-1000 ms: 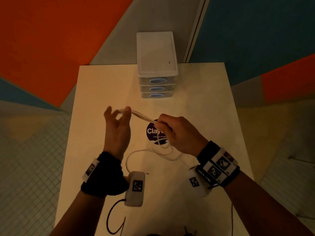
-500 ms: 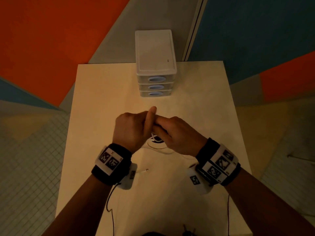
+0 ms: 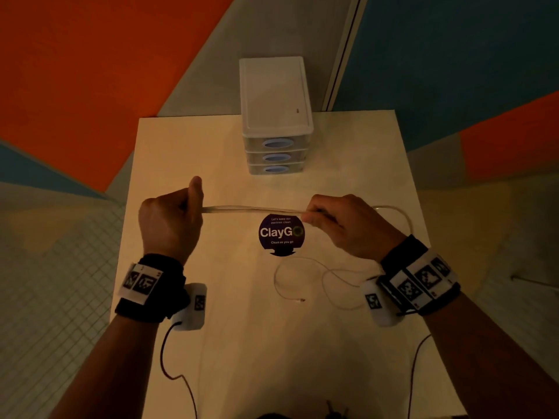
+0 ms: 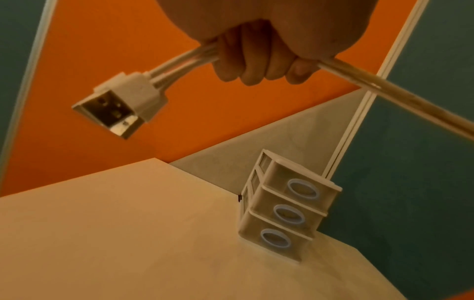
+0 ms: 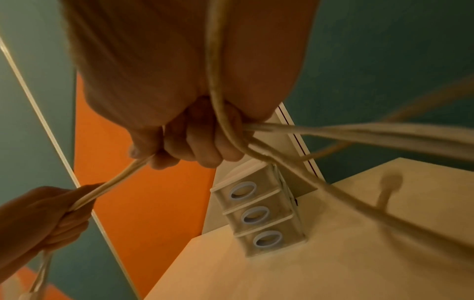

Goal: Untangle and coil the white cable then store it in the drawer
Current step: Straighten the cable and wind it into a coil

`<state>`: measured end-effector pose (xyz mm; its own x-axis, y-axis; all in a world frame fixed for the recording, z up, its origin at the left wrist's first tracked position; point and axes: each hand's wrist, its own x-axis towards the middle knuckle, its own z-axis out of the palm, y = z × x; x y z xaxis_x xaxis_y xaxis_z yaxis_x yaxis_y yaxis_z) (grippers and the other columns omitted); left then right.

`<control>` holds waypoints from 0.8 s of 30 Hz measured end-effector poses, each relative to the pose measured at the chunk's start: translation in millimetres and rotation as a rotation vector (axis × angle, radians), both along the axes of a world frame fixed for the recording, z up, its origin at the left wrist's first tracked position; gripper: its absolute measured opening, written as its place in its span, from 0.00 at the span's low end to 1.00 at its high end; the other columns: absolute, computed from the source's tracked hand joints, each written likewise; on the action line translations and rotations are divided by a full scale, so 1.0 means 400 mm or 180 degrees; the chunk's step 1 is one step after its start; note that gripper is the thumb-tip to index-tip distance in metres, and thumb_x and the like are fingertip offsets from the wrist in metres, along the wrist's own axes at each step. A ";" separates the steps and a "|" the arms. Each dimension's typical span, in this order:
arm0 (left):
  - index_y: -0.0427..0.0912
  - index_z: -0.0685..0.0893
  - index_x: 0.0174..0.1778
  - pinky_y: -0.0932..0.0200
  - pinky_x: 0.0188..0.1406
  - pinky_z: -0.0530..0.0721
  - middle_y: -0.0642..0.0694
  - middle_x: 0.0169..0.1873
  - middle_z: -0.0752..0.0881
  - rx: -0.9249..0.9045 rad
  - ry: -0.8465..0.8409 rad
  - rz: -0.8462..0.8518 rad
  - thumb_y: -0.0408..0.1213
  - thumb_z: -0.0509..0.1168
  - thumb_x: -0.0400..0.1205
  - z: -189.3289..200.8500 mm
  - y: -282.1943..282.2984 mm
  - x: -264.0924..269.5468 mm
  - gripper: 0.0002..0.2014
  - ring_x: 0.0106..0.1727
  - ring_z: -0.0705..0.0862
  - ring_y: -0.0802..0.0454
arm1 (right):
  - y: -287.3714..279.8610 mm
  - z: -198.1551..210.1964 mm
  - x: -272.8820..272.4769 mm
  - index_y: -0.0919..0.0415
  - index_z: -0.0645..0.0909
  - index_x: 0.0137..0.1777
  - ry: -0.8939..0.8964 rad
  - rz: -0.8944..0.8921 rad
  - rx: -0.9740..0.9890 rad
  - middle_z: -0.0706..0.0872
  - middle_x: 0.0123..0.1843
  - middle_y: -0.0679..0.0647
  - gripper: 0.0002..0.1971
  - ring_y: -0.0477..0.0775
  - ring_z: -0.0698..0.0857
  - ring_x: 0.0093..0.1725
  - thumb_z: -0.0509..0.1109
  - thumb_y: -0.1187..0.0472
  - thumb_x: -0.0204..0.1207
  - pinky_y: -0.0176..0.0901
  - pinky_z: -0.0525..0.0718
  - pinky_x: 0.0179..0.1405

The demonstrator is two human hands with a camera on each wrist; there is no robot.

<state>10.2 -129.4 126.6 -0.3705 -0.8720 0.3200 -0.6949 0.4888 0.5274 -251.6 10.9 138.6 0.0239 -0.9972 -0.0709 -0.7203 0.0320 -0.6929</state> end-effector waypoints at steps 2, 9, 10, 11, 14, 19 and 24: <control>0.41 0.72 0.18 0.57 0.19 0.61 0.45 0.12 0.69 0.0009 -0.0260 -0.0102 0.48 0.57 0.89 -0.011 0.008 -0.010 0.30 0.13 0.68 0.40 | 0.004 0.001 -0.008 0.56 0.80 0.44 0.0070 -0.0050 -0.0021 0.75 0.27 0.38 0.11 0.37 0.79 0.29 0.64 0.53 0.85 0.28 0.71 0.27; 0.46 0.80 0.26 0.49 0.34 0.80 0.45 0.23 0.86 0.0915 -0.0273 -0.0975 0.63 0.37 0.85 -0.010 0.117 -0.135 0.36 0.26 0.83 0.42 | -0.010 0.003 0.076 0.57 0.82 0.52 0.0188 0.0304 0.0011 0.88 0.35 0.48 0.13 0.49 0.83 0.30 0.60 0.50 0.86 0.46 0.81 0.30; 0.47 0.80 0.25 0.49 0.34 0.79 0.45 0.23 0.86 0.0997 -0.0179 -0.1087 0.62 0.38 0.85 -0.008 0.133 -0.156 0.36 0.26 0.82 0.43 | -0.016 0.003 0.090 0.57 0.83 0.53 0.0169 0.0330 -0.0036 0.87 0.34 0.46 0.14 0.50 0.82 0.30 0.59 0.50 0.85 0.47 0.81 0.30; 0.45 0.80 0.24 0.48 0.33 0.78 0.45 0.23 0.87 0.1030 -0.0104 -0.1149 0.60 0.39 0.86 -0.005 0.145 -0.172 0.36 0.25 0.82 0.43 | -0.020 0.004 0.099 0.57 0.83 0.54 0.0125 0.0341 -0.0084 0.83 0.32 0.43 0.14 0.49 0.80 0.28 0.58 0.51 0.85 0.46 0.79 0.29; 0.43 0.69 0.18 0.52 0.21 0.71 0.40 0.14 0.80 0.0374 -0.0252 -0.1076 0.51 0.49 0.88 0.001 0.130 -0.163 0.30 0.17 0.77 0.37 | -0.015 0.007 0.089 0.55 0.81 0.51 0.0036 0.0358 -0.0040 0.81 0.30 0.41 0.11 0.47 0.80 0.27 0.60 0.50 0.85 0.41 0.76 0.28; 0.42 0.78 0.17 0.60 0.21 0.61 0.49 0.11 0.68 -0.0171 -0.0275 -0.0619 0.42 0.59 0.87 0.019 0.037 -0.046 0.29 0.12 0.66 0.44 | 0.023 -0.015 -0.001 0.55 0.79 0.46 0.0123 0.0126 0.0074 0.81 0.30 0.45 0.15 0.46 0.78 0.27 0.61 0.45 0.83 0.46 0.77 0.26; 0.53 0.62 0.17 0.63 0.22 0.54 0.60 0.12 0.60 0.0267 -0.0407 -0.0478 0.48 0.55 0.87 0.013 0.046 -0.034 0.28 0.13 0.60 0.58 | 0.012 -0.018 -0.014 0.56 0.79 0.45 0.0300 0.0023 -0.0138 0.84 0.30 0.51 0.18 0.51 0.79 0.26 0.57 0.44 0.85 0.51 0.79 0.24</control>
